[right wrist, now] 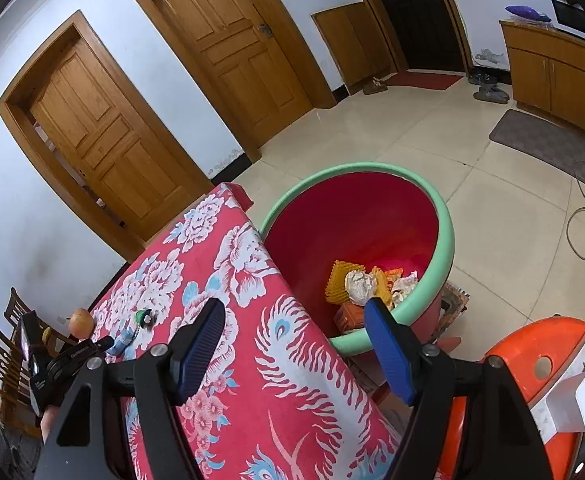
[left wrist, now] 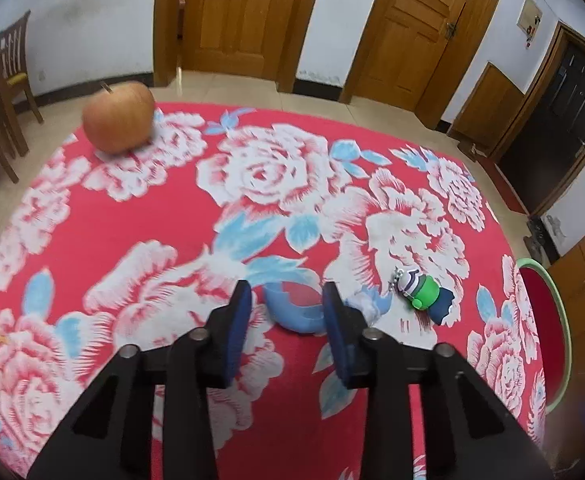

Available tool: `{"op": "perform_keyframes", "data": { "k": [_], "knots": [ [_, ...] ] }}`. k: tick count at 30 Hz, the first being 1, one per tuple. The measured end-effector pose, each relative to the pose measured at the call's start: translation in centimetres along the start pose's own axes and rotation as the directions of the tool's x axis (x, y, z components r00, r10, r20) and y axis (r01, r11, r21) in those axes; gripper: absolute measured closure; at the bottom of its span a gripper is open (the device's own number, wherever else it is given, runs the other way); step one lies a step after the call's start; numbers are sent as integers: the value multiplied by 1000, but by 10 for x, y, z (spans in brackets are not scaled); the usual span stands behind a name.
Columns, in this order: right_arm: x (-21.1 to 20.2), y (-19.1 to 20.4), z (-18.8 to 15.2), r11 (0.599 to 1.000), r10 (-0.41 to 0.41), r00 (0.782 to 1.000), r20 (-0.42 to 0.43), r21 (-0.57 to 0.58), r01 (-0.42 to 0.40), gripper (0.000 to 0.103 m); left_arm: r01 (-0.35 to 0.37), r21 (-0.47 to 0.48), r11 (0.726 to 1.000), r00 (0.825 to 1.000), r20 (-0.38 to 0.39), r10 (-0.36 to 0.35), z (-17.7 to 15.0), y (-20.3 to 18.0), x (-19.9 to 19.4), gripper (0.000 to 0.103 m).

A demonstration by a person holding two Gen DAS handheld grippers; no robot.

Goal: Collect trash
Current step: 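Move the open left tool over the table and grasp the blue plastic piece, then grasp the green-and-blue toy with the right tool while the left tool holds the blue piece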

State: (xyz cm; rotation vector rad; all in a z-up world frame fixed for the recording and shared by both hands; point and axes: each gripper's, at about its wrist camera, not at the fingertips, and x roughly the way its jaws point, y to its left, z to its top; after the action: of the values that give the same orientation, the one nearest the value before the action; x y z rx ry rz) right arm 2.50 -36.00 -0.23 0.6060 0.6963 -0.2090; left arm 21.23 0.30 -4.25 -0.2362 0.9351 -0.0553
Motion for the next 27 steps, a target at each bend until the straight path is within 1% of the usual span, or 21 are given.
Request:
{"op": "perform_keyframes", "data": {
  "k": [1, 3, 5, 8, 13, 20, 23, 27],
  "knots": [
    [0, -1, 0, 1000, -1, 1000, -1, 0, 1, 28, 7, -4, 1000, 1000, -9, -7, -1, 0, 3, 77],
    [-1, -1, -1, 1000, -3, 1000, -1, -1, 3, 28, 14, -7, 1000, 1000, 0, -14, -2, 0, 3, 81],
    [-2, -1, -1, 1000, -5, 1000, 2, -1, 5, 28, 25, -8, 1000, 1000, 3, -25, -2, 1, 2, 87],
    [-8, -2, -2, 1000, -7, 1000, 12, -2, 7, 28, 55, -14, 998, 998, 5, -55, -2, 3, -4, 90],
    [-19, 2, -3, 1000, -2, 1000, 31, -13, 2, 28, 84, -4, 996, 996, 13, -83, -7, 2, -18, 92],
    [-38, 14, -7, 999, 34, 998, 45, -43, -32, 28, 112, 16, 994, 991, 65, -113, -11, 5, -52, 92],
    [-49, 23, -10, 997, 50, 997, 55, -66, -46, 28, 106, 31, 994, 990, 85, -109, -14, 9, -66, 92],
    [-63, 41, -15, 992, 76, 995, 64, -105, -69, 28, 82, 39, 996, 991, 103, -85, -15, 20, -78, 92]
  ]
}}
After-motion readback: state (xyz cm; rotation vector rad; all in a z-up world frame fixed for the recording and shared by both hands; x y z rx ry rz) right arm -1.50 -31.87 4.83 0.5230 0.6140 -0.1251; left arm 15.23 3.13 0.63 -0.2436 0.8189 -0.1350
